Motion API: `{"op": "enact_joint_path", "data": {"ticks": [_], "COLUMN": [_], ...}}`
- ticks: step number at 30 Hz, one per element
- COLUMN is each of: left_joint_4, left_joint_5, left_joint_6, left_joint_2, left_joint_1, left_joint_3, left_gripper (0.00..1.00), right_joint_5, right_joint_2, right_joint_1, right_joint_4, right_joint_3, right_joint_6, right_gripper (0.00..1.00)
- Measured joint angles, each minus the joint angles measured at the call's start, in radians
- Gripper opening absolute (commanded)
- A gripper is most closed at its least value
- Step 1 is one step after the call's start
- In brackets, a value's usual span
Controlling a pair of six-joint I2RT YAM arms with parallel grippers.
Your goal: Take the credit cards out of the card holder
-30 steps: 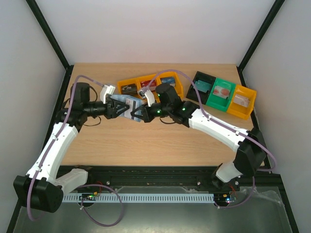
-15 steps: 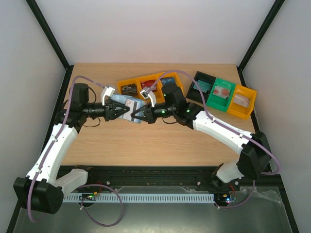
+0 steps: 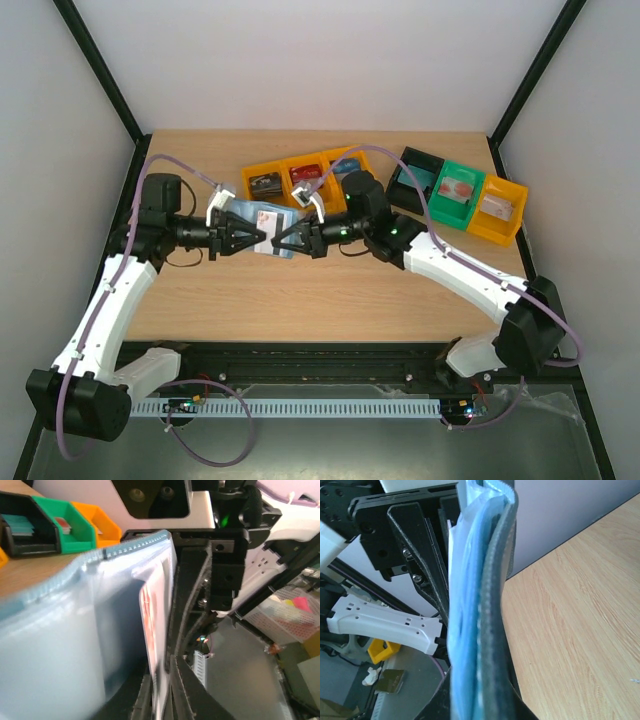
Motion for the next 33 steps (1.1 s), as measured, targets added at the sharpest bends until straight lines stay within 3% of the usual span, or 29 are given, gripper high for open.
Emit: {"op": "enact_joint_path", "data": {"ticks": [3,12,18,21,28,33], "left_joint_4": [-0.026,-0.032,-0.028,-0.029,-0.030,-0.029], "left_joint_5": [0.027,0.030,0.035,0.039,0.041,0.040], "left_joint_6": [0.015,-0.013,-0.021,-0.022,-0.022,-0.022], "left_joint_2": [0.000,0.000,-0.001,-0.001,-0.002,-0.002], "left_joint_1": [-0.001,0.013,0.021,0.023,0.047,0.050], "left_joint_3": [0.000,-0.001,-0.002,-0.002,-0.002,-0.002], "left_gripper": [0.23,0.04,0.02,0.02,0.02,0.02], "right_joint_5": [-0.005,-0.010,-0.016,-0.017,-0.010,-0.006], "right_joint_2": [-0.013,-0.027,-0.027,-0.027,-0.035,-0.046], "right_joint_1": [-0.005,-0.017,-0.021,-0.021,-0.050,-0.056], "right_joint_4": [0.010,0.011,0.011,0.010,-0.002,-0.008], "right_joint_3": [-0.011,-0.011,-0.011,-0.011,-0.013,-0.014], "right_joint_6": [-0.001,-0.026,-0.046,-0.058,-0.077,-0.089], "right_gripper": [0.02,0.02,0.02,0.12,0.15,0.02]}}
